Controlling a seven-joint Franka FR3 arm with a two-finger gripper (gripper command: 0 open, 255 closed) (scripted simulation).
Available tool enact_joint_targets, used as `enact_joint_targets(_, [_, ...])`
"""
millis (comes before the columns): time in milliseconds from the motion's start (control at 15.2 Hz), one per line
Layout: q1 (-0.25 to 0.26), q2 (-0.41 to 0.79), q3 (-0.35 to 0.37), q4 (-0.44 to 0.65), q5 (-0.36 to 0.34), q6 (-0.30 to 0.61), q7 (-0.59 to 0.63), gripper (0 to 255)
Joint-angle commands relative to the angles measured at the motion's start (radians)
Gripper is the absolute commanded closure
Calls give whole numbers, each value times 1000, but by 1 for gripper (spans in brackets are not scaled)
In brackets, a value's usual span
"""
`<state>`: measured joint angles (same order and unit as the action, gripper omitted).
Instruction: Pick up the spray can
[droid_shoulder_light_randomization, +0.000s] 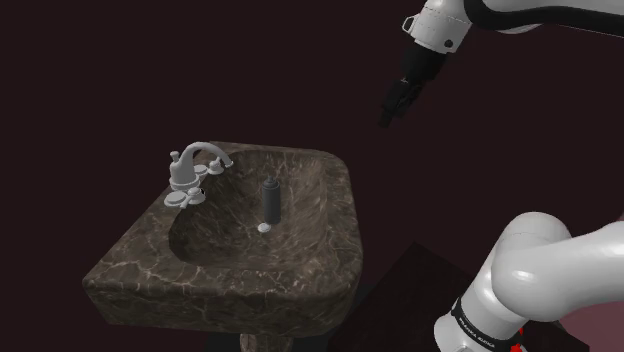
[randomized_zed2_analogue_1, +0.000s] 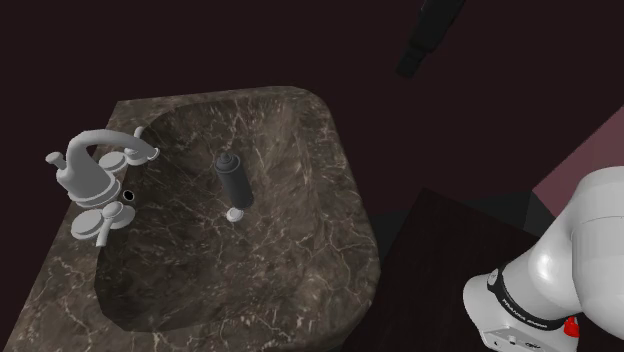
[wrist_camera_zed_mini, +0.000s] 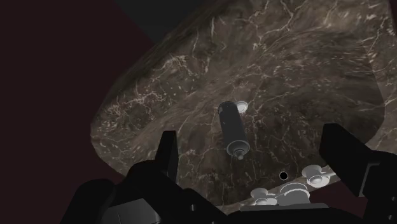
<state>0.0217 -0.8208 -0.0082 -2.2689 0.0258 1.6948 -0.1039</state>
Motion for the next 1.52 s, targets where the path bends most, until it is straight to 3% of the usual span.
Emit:
enact_joint_targets(0, [0,0,0,0,0,0,0,0])
enact_joint_targets(726, [22,308,40,-22,8,330,2,0])
enact_joint_targets(1452, [35,696,80,120,-17,575,19,0])
